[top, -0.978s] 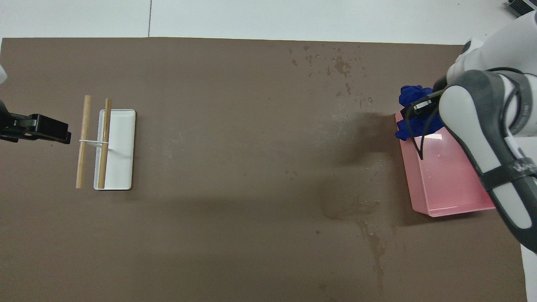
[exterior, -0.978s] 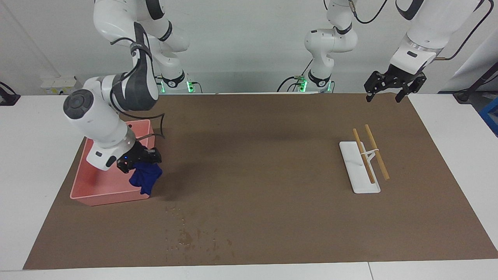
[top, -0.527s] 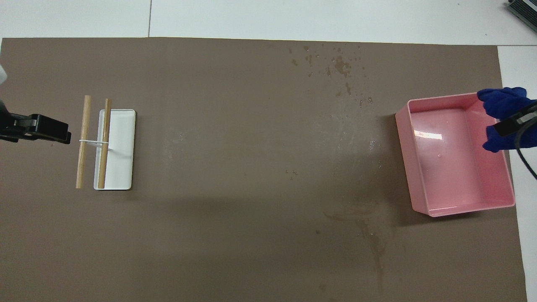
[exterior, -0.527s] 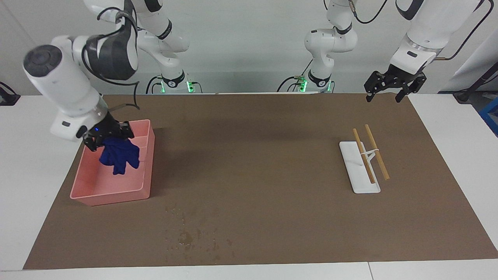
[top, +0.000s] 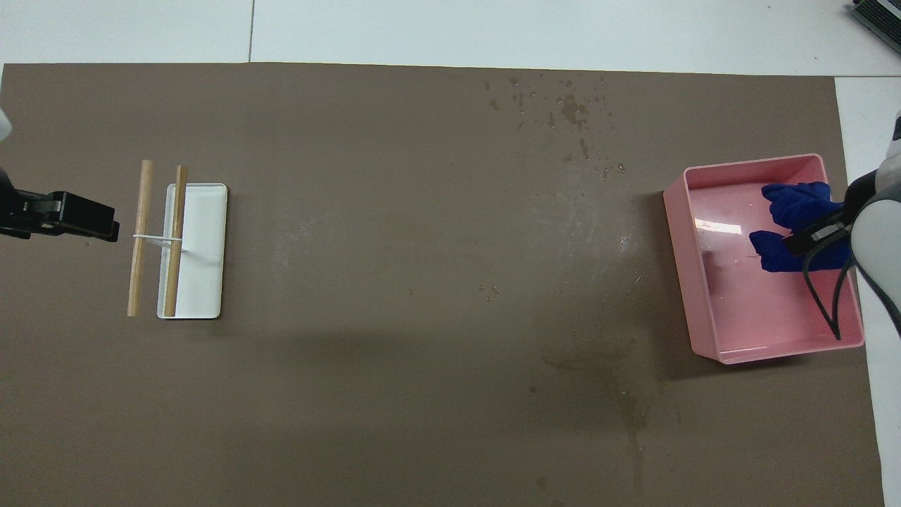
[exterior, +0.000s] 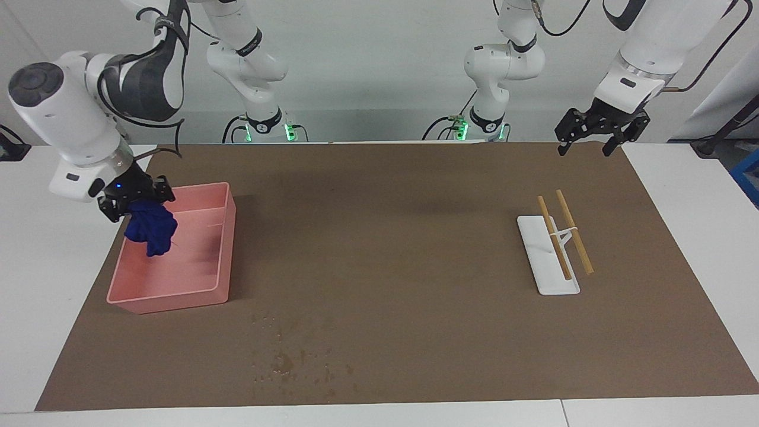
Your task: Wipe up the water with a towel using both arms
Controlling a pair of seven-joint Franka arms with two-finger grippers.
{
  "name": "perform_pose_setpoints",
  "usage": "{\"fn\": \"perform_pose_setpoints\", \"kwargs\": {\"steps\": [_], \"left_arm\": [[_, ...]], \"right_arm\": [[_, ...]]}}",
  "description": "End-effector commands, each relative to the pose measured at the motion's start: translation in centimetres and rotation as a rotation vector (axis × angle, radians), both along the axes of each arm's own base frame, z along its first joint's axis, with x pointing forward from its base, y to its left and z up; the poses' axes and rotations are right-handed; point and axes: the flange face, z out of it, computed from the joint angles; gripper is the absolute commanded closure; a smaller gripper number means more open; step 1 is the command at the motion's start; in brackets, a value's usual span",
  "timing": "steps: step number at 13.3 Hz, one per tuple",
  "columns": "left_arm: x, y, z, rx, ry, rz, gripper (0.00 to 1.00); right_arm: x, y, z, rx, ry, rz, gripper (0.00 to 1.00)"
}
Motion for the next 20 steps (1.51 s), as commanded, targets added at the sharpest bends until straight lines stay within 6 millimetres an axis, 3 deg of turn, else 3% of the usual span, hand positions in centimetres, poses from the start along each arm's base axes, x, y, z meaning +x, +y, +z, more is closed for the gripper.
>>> {"fn": "perform_pose_setpoints", "kwargs": {"steps": [1,2,3,4,5,8,10,14,17,19,20], "left_arm": [[-0.7,0.3,0.1,-0.009,0.009,-0.003,0.0],[-0.7,0.2,0.1,-0.009,0.009,-0.005,0.0],[-0.7,0.3,0.1,-0.009,0.009,-0.003,0.0],[-0.7,0.3,0.1,-0.009,0.009,-0.003,0.0],[-0.7,0.2,0.1,-0.009,0.009,-0.005,0.0],[-0.7,0.3,0.1,-0.009,0.009,-0.003,0.0],[-0.7,0.2,0.1,-0.009,0.009,-0.005,0.0],[-0.7,0.2,0.1,-0.009,0.009,-0.005,0.0],[-0.7,0.2,0.1,-0.009,0.009,-0.005,0.0],[-0.7,0.3,0.1,-0.009,0.009,-0.003,0.0],[-0.7,0.3,0.1,-0.009,0.009,-0.003,0.0]], "right_arm": [[-1.8,-0.6,-1.9,-0.024,-0.011,-0.003,1.0],[-1.9,-1.1,-2.0,-0.024,-0.008,-0.011,0.88],[-1.9,-1.2,-2.1,-0.024,-0.008,-0.012,0.69],[-2.0,-1.8,-2.0,-0.024,-0.01,-0.014,0.31],[-2.0,-1.8,-1.9,-0.024,-0.011,-0.011,0.0],[-1.7,-1.2,-1.2,-0.015,-0.02,-0.017,0.0],[-1.2,-0.3,0.9,-0.012,-0.031,-0.018,0.0],[-1.6,2.7,9.1,0.014,0.005,-0.123,0.0],[-2.9,4.6,17.4,0.102,-0.021,-0.142,0.0],[-4.6,6.1,19.9,0.081,-0.037,-0.137,0.0],[-4.9,6.7,19.5,0.076,-0.021,-0.129,0.0]]}}
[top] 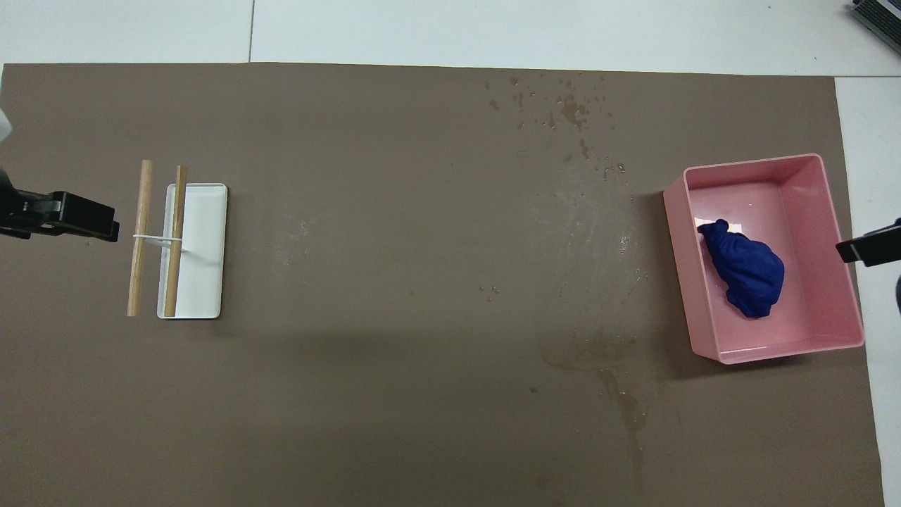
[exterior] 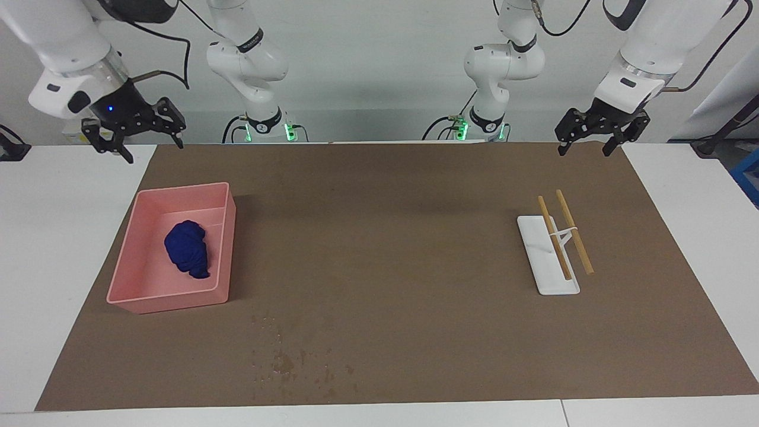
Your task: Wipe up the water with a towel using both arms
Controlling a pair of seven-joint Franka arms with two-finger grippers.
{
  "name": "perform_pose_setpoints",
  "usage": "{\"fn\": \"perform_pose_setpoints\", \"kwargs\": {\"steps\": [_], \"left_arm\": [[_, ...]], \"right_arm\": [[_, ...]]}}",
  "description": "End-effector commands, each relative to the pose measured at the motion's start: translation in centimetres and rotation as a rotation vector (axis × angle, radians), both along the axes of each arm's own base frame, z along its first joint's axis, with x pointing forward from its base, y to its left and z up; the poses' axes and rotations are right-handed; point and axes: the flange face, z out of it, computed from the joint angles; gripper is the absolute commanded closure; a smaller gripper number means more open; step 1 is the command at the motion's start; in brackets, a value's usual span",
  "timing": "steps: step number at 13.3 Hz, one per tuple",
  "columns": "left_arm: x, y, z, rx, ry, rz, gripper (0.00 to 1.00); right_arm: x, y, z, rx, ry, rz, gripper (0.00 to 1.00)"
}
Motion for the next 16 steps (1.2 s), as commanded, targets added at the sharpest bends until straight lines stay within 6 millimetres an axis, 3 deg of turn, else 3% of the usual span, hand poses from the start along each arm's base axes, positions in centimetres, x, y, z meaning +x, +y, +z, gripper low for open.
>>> {"fn": "perform_pose_setpoints", "kwargs": {"steps": [1,6,8,9,16], "left_arm": [[-0.7,0.2,0.1,-0.009,0.009,-0.005,0.0],[-0.7,0.3,0.1,-0.009,0.009,-0.003,0.0],[-0.7,0.2,0.1,-0.009,0.009,-0.005,0.0],[-0.7,0.2,0.1,-0.009,0.009,-0.005,0.0],[-0.7,0.2,0.1,-0.009,0.009,-0.005,0.0]], "right_arm": [[-0.4,1.4,0.0,0.001,0.016,-0.003,0.0],[-0.4,2.4,-1.3,-0.003,-0.04,0.009,0.0],[-0.2,5.6,-0.8,-0.015,-0.061,0.028,0.0],[-0.7,6.5,-0.8,-0.038,-0.035,-0.058,0.0],[-0.6,5.8,-1.2,-0.04,-0.046,-0.138,0.0]]}}
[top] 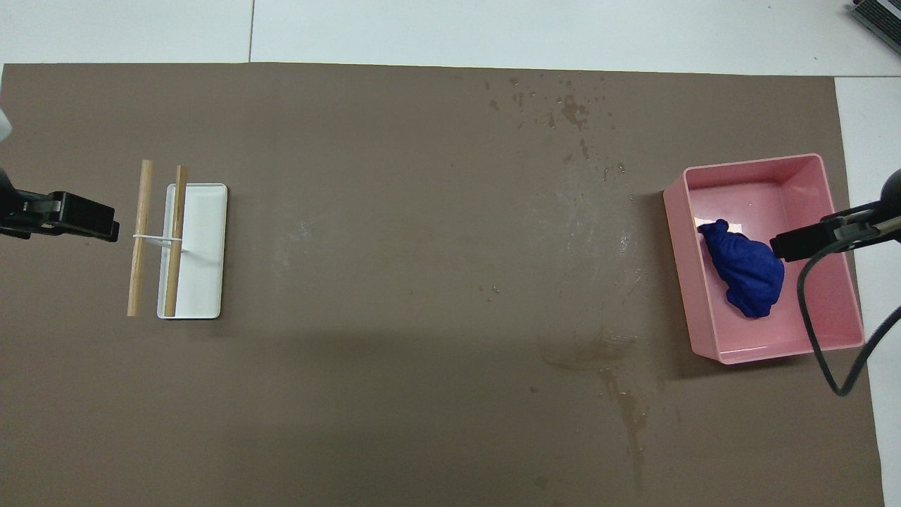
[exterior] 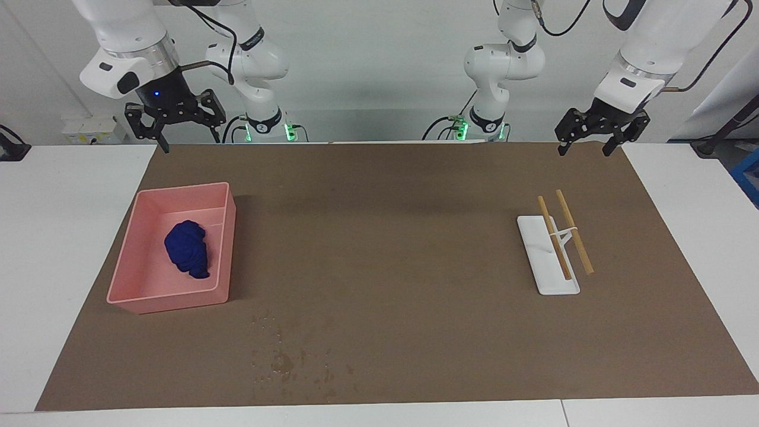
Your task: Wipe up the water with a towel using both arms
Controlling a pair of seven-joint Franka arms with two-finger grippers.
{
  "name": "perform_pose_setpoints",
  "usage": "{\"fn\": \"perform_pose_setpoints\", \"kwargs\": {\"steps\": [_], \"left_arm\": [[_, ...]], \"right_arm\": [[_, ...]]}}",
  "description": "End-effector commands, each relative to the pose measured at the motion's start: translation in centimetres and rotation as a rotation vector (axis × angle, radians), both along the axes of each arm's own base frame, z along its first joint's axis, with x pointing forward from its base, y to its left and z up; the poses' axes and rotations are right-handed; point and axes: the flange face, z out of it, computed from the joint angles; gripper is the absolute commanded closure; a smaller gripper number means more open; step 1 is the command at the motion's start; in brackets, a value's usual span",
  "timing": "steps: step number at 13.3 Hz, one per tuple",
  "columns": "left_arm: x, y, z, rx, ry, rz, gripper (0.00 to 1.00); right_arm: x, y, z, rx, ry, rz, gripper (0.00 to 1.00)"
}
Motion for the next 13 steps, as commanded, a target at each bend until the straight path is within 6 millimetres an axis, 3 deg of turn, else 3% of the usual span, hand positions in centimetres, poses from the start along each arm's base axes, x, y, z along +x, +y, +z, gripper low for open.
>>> {"fn": "perform_pose_setpoints", "kwargs": {"steps": [1,13], "left_arm": [[-0.73,0.18,0.09,-0.009,0.009,-0.005,0.0],[-0.72,0.26,0.09,-0.009,0.009,-0.003,0.0]], "right_arm": [[-0.43,-1.23,-0.4,-0.006,-0.008,-0.03,0.0],[-0.61,-1.92,-0.81,0.008,0.018,-0.043,0.0]]}}
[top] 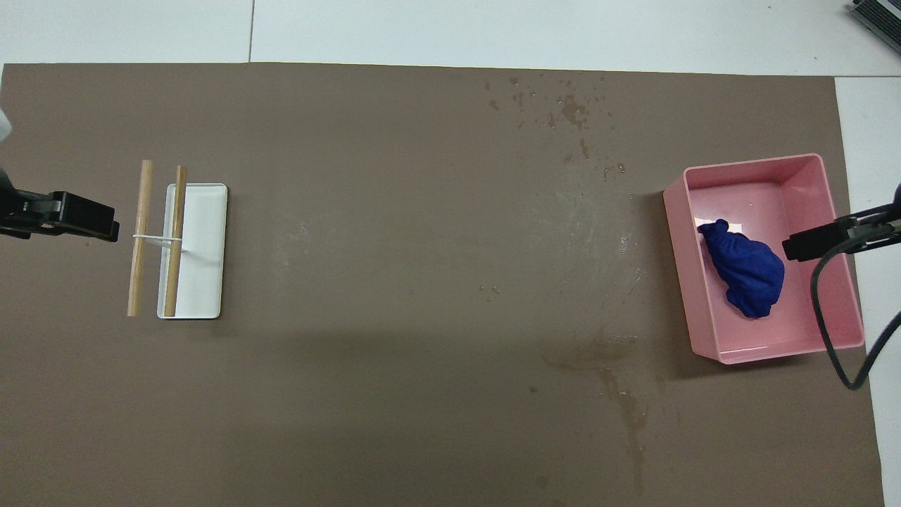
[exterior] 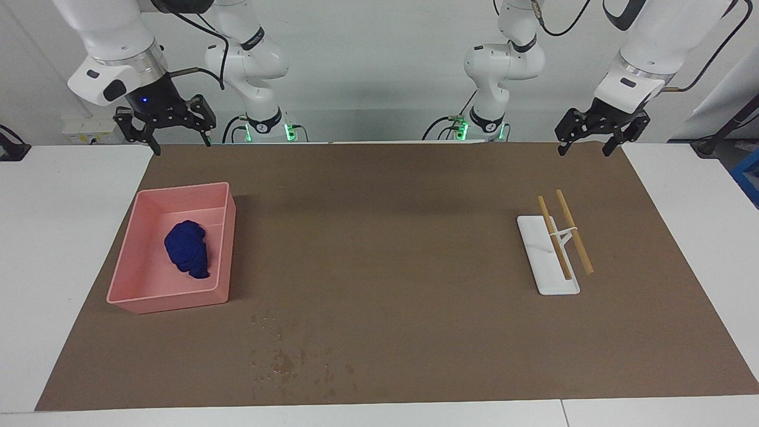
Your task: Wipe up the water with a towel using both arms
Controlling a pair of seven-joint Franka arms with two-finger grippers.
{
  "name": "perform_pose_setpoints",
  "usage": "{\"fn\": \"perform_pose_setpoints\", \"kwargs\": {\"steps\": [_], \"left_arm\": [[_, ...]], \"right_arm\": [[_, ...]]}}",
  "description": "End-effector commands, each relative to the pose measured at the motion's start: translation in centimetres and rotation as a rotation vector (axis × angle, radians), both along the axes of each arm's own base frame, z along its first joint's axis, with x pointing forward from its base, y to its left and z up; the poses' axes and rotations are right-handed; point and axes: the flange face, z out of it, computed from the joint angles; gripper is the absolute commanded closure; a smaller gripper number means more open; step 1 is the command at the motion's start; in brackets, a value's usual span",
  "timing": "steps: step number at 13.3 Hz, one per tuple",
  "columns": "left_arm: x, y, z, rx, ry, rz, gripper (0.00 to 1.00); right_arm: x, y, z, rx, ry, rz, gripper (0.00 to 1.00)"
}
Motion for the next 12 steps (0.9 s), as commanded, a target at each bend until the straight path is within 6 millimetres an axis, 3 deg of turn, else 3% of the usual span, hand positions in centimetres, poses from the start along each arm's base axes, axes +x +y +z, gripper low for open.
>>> {"fn": "perform_pose_setpoints", "kwargs": {"steps": [1,5,7,9,12], "left_arm": [[-0.7,0.2,0.1,-0.009,0.009,-0.005,0.0],[-0.7,0.2,0.1,-0.009,0.009,-0.005,0.0],[-0.7,0.2,0.1,-0.009,0.009,-0.005,0.0],[-0.7,0.2,0.1,-0.009,0.009,-0.005,0.0],[-0.7,0.2,0.1,-0.009,0.009,-0.005,0.0]], "right_arm": [[-0.7,-0.4,0.1,0.007,0.001,-0.015,0.0],[-1.5,-0.5,1.8,0.007,-0.037,-0.025,0.0],[-1.5,-0.8,1.9,0.007,-0.039,-0.031,0.0],[-1.5,-2.3,2.1,0.009,-0.048,-0.053,0.0],[-1.5,-2.1,2.2,0.024,-0.051,-0.059,0.0]]}}
